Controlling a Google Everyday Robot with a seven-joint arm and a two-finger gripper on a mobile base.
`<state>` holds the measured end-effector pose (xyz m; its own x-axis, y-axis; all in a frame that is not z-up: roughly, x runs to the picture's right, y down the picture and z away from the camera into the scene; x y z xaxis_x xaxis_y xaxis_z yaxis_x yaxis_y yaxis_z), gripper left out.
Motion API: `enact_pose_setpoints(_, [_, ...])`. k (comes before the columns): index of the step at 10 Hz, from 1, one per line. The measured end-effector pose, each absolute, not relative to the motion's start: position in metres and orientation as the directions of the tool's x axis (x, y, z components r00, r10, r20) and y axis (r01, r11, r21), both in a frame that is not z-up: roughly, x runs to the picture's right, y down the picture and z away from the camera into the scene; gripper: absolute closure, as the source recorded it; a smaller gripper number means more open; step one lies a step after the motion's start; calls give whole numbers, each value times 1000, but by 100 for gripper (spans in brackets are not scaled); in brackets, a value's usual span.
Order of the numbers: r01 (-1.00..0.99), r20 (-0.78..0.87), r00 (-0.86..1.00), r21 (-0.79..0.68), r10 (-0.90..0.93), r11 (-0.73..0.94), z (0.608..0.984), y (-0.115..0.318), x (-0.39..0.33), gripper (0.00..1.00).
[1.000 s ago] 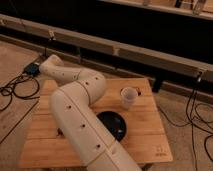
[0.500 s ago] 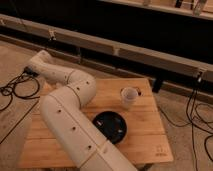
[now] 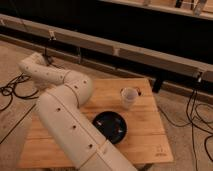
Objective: Wipe the white sponge on the table
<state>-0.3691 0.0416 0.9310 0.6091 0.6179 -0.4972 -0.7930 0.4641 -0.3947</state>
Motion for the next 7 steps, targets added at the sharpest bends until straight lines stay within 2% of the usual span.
enact_pose_setpoints(4, [-809, -550, 587, -437, 595, 393, 901, 75, -353, 100])
enact_pose_setpoints(7, [-846, -636, 534, -385, 558, 370, 898, 106, -301, 100])
